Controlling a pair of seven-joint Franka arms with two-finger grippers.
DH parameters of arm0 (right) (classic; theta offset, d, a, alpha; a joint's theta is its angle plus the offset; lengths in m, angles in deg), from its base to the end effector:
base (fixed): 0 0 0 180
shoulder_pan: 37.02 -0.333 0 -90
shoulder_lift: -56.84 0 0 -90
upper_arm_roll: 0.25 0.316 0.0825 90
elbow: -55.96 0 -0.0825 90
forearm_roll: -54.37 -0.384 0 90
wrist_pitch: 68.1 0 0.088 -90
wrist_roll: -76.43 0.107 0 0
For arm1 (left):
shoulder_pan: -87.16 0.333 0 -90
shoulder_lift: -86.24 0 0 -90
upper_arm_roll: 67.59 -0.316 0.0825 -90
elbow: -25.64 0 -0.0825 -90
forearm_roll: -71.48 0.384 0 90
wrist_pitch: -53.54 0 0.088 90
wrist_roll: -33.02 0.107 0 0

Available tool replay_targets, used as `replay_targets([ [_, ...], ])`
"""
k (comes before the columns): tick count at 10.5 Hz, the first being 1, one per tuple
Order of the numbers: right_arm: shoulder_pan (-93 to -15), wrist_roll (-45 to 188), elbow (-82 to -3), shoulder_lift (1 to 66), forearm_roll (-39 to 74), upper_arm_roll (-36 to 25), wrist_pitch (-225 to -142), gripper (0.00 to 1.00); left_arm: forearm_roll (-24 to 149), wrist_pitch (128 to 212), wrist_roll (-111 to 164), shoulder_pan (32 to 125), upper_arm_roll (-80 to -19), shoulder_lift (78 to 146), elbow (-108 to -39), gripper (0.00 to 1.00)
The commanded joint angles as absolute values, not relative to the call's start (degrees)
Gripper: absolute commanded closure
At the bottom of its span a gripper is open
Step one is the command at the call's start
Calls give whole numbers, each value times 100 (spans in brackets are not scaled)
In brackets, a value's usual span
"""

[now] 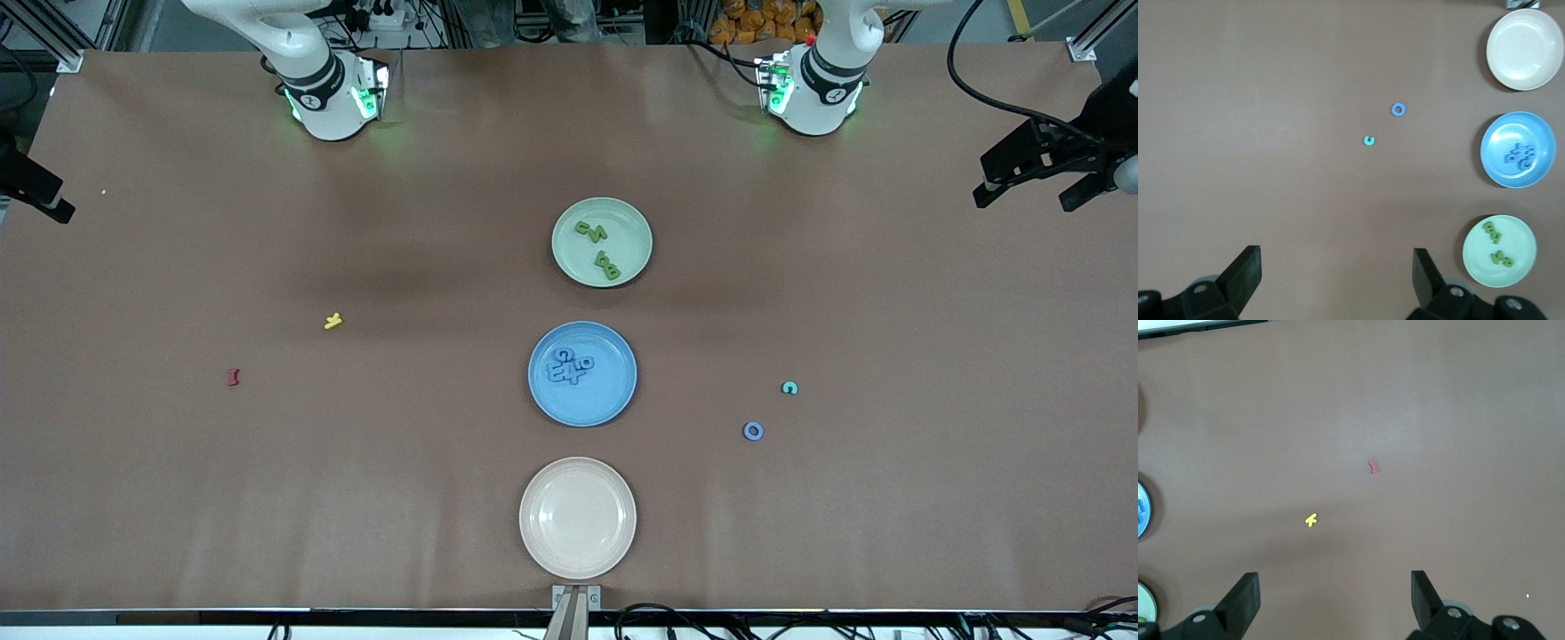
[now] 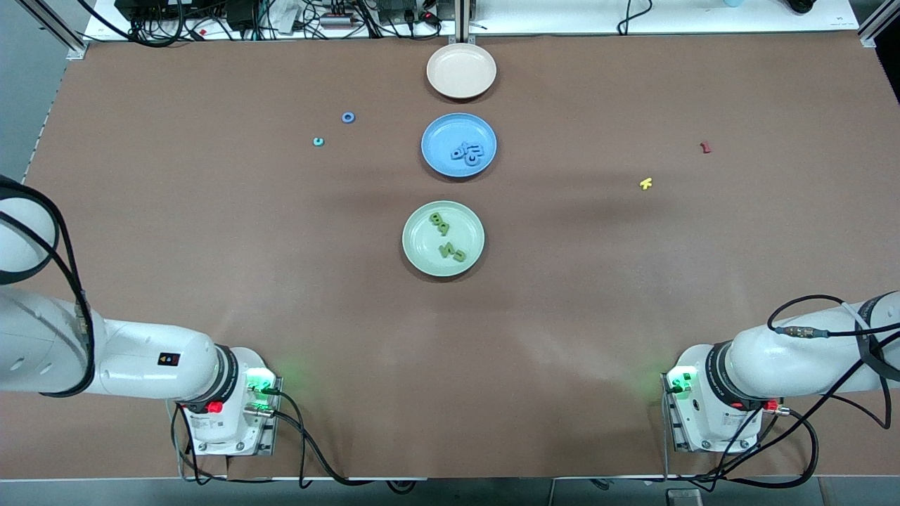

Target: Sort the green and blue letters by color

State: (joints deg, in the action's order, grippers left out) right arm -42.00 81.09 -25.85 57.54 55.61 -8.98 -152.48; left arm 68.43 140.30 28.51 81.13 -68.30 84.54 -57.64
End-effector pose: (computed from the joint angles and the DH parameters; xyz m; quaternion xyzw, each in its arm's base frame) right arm 0.5379 -0.0384 0.6890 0.9968 -0.0747 0.0285 0.0096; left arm 0.5353 -0.0557 0.6907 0.9986 -0.0098 0.0427 0.0304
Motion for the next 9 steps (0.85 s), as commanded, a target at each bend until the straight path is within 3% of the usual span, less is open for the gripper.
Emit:
replay_targets([
  [1, -4220, 8197, -2683, 5816, 5586, -887, -15283, 0, 7244, 14003, 2968, 8075, -6732, 8510, -5689, 0],
  [9, -4326, 7819, -2692, 5719, 5569, -860, -15248, 0, 7157, 13967, 2986, 8092, -6688, 8510, -5724, 0],
])
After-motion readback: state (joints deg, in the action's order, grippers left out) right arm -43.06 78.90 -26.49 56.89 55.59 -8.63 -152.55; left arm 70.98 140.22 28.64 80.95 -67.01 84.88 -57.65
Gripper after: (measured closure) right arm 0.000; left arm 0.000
